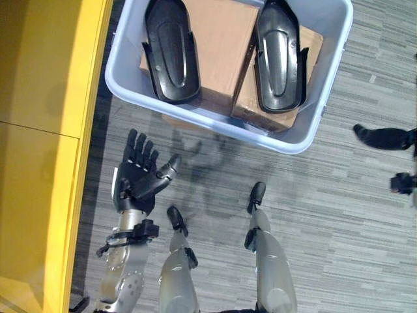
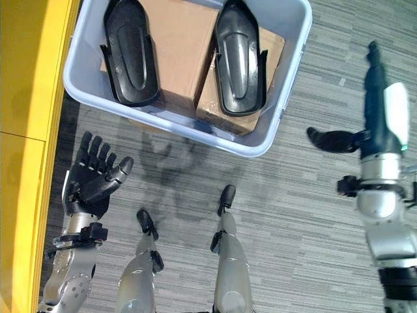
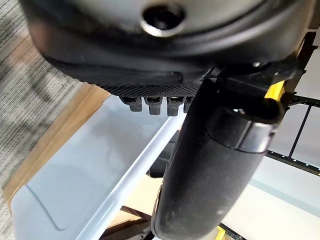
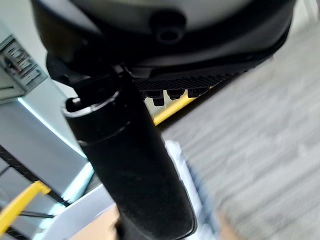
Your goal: Move parts from the plastic box to the shelf.
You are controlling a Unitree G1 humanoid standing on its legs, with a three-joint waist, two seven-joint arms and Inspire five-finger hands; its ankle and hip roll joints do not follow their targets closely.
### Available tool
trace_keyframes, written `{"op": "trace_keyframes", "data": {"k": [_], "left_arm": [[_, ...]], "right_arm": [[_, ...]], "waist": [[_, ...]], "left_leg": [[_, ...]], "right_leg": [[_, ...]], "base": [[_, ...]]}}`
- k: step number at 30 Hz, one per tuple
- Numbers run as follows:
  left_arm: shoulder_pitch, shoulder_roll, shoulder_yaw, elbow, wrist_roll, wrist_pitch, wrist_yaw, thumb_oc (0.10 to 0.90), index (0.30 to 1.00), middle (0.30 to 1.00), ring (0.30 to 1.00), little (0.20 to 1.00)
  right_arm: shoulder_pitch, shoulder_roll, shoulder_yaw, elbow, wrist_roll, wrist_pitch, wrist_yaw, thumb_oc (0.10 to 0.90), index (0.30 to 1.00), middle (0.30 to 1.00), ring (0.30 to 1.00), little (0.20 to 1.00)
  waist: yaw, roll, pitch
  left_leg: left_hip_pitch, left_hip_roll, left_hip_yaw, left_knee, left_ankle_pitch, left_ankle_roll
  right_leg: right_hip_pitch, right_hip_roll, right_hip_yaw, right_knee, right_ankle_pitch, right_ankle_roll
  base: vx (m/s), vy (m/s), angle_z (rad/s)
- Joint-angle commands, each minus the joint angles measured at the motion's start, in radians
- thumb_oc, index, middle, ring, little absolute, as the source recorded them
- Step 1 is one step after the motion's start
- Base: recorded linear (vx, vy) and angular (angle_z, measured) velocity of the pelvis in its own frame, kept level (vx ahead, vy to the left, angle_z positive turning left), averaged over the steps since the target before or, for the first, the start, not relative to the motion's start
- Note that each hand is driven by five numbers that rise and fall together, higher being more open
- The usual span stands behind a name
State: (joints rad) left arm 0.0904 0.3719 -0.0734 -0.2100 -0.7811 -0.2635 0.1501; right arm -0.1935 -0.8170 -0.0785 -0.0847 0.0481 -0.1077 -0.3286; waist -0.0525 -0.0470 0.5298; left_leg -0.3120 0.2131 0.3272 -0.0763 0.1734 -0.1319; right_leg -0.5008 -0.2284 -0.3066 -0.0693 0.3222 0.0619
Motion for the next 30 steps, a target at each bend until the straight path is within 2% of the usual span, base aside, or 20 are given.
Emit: {"op": "trace_keyframes", "data": {"k": [1,2,4,7,9,10,12,14,23,30], "left_arm": [[-0.006,0.036,0.029,-0.137,0.011,-0.063,0.005,0.9,1.0,1.0,1.0,1.0],[-0.012,0.035,0.021,-0.134,0.016,-0.064,0.012,0.9,1.0,1.0,1.0,1.0],[-0.017,0.035,0.016,-0.13,0.02,-0.065,0.016,0.9,1.0,1.0,1.0,1.0],[-0.037,0.032,-0.007,-0.124,0.041,-0.071,0.027,0.9,1.0,1.0,1.0,1.0],[-0.044,0.029,-0.014,-0.121,0.046,-0.074,0.031,0.9,1.0,1.0,1.0,1.0],[-0.056,0.024,-0.018,-0.118,0.057,-0.079,0.034,0.9,1.0,1.0,1.0,1.0],[-0.072,0.021,-0.028,-0.118,0.073,-0.082,0.038,0.9,1.0,1.0,1.0,1.0],[-0.08,0.019,-0.036,-0.119,0.081,-0.082,0.039,0.9,1.0,1.0,1.0,1.0],[-0.103,0.013,-0.044,-0.111,0.097,-0.084,0.043,0.9,1.0,1.0,1.0,1.0],[-0.107,0.002,-0.037,-0.102,0.101,-0.091,0.041,0.9,1.0,1.0,1.0,1.0]], "right_arm": [[-0.194,-0.073,-0.005,-0.062,-0.047,-0.072,-0.042,0.9,1.0,1.0,1.0,1.0],[-0.231,-0.038,0.044,-0.047,-0.078,-0.053,-0.05,0.9,1.0,1.0,1.0,1.0],[-0.261,-0.02,0.07,-0.039,-0.095,-0.047,-0.063,0.9,1.0,1.0,1.0,1.0],[-0.363,0.022,0.14,-0.015,-0.242,0.005,-0.111,0.9,1.0,1.0,1.0,1.0],[-0.396,0.024,0.164,-0.004,-0.292,0.023,-0.122,0.9,1.0,1.0,1.0,1.0],[-0.462,0.018,0.212,0.014,-0.404,0.059,-0.132,0.9,1.0,1.0,1.0,1.0],[-0.536,0.002,0.267,0.025,-0.529,0.096,-0.128,0.9,1.0,1.0,1.0,1.0],[-0.587,-0.001,0.308,0.03,-0.586,0.109,-0.122,0.9,1.0,1.0,1.0,1.0],[-0.72,-0.006,0.432,0.091,-0.732,0.132,-0.087,0.9,1.0,1.0,1.0,1.0],[-0.769,-0.037,0.487,0.201,-0.758,0.148,-0.079,0.9,1.0,1.0,1.0,1.0]], "waist": [[0.021,0.0,-0.01],[0.028,0.013,-0.01],[0.028,0.018,-0.01],[0.039,0.043,-0.01],[0.041,0.049,-0.01],[0.044,0.061,-0.01],[0.05,0.071,-0.01],[0.053,0.077,-0.01],[0.067,0.097,-0.01],[0.068,0.111,-0.01]], "left_leg": [[0.053,0.027,-0.051,-0.011,-0.026,0.001],[0.05,0.025,-0.049,-0.011,-0.025,0.002],[0.047,0.024,-0.049,-0.011,-0.025,0.003],[0.039,0.019,-0.048,-0.011,-0.027,0.005],[0.036,0.018,-0.046,-0.011,-0.026,0.005],[0.03,0.017,-0.044,-0.011,-0.026,0.004],[0.025,0.017,-0.042,-0.011,-0.025,0.003],[0.019,0.018,-0.04,-0.011,-0.025,0.002],[-0.009,0.018,-0.042,-0.011,-0.022,0.001],[-0.032,0.015,-0.042,-0.011,-0.022,-0.001]], "right_leg": [[0.033,-0.046,0.041,0.158,-0.092,0.103],[0.029,-0.048,0.041,0.157,-0.091,0.103],[0.025,-0.05,0.042,0.157,-0.09,0.103],[0.013,-0.053,0.051,0.156,-0.087,0.105],[0.009,-0.055,0.052,0.156,-0.087,0.105],[-0.002,-0.055,0.056,0.159,-0.087,0.106],[-0.011,-0.056,0.06,0.161,-0.087,0.107],[-0.022,-0.055,0.062,0.162,-0.086,0.107],[-0.06,-0.059,0.068,0.168,-0.083,0.107],[-0.088,-0.066,0.068,0.173,-0.081,0.106]], "base": [[0.0,0.0,0.0],[0.01,-0.006,0.04],[0.0,0.0,0.0],[0.0,0.0,0.0],[0.0,0.0,0.0],[0.0,0.0,0.0],[0.0,0.0,0.0],[0.0,-0.001,-0.02],[0.0,-0.002,-0.02],[0.0,0.0,0.0]]}}
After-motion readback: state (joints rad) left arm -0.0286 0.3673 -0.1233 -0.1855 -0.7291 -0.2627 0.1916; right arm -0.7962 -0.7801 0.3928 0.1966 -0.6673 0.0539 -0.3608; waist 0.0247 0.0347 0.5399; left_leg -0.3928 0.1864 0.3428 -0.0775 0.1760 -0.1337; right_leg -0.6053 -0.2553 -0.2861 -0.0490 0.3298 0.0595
